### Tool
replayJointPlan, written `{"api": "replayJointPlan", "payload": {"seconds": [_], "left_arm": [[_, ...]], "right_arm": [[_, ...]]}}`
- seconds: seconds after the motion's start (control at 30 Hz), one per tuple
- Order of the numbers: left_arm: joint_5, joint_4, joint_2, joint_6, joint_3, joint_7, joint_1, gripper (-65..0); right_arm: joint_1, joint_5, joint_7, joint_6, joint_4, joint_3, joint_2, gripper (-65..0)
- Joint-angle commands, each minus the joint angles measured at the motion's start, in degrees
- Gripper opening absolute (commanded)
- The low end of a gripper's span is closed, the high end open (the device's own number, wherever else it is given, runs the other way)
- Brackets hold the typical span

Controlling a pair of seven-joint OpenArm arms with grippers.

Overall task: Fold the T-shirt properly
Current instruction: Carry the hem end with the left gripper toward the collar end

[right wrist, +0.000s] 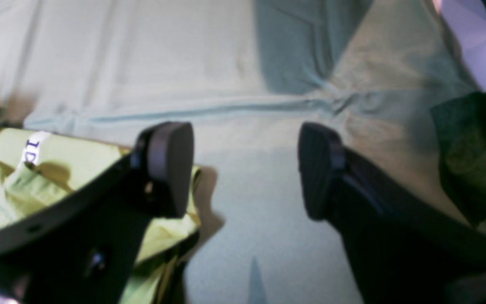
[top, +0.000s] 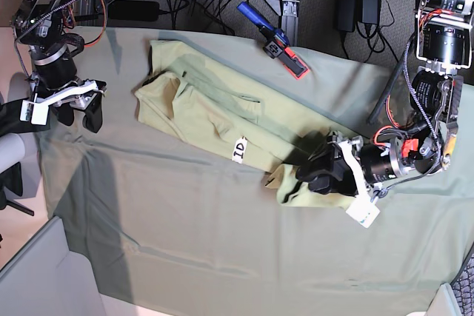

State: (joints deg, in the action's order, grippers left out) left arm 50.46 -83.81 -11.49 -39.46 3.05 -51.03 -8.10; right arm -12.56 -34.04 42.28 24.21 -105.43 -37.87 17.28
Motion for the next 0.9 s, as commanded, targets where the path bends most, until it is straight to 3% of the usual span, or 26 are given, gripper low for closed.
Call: {"api": "replayJointPlan", "payload": {"seconds": [0.0, 0.13, 0.33, 0.4, 0.5, 0.7, 0.87], "left_arm": [[1.7, -0.8, 0.1, -0.5, 0.0, 0.6, -1.0, -32.8], [6.9, -0.8, 0.5, -0.5, 0.0, -3.4, -1.0, -32.8], [7.3, -0.8, 0.5, -0.5, -0.1, -3.7, 0.4, -32.8], [6.3, -0.8, 0.5, -0.5, -0.2, -2.4, 0.4, -32.8], [2.4, -0.8, 0.2, -0.5, -1.2, 1.9, 0.0, -32.8], [2.0, -0.8, -2.0, -0.5, -4.6, 2.4, -3.4, -32.8], [-2.7, 1.2, -1.9, -0.5, -5.7, 4.1, -5.1, -32.8]], "right_arm": [[0.3, -0.9, -1.3, 0.1, -1.0, -0.4, 0.9, -26.4], [0.3, -0.9, -1.3, 0.1, -1.0, -0.4, 0.9, -26.4], [0.3, -0.9, -1.3, 0.0, -1.0, -0.4, 0.9, -26.4], [0.3, -0.9, -0.7, 0.0, -1.0, -0.4, 0.9, -26.4], [0.3, -2.4, 2.8, -2.6, -1.0, -0.6, 0.8, -26.4], [0.3, -3.3, 3.7, -2.5, -1.0, -2.8, -0.3, -26.4], [0.3, -3.1, 3.6, -2.5, -1.0, -2.8, -0.3, -26.4]]}}
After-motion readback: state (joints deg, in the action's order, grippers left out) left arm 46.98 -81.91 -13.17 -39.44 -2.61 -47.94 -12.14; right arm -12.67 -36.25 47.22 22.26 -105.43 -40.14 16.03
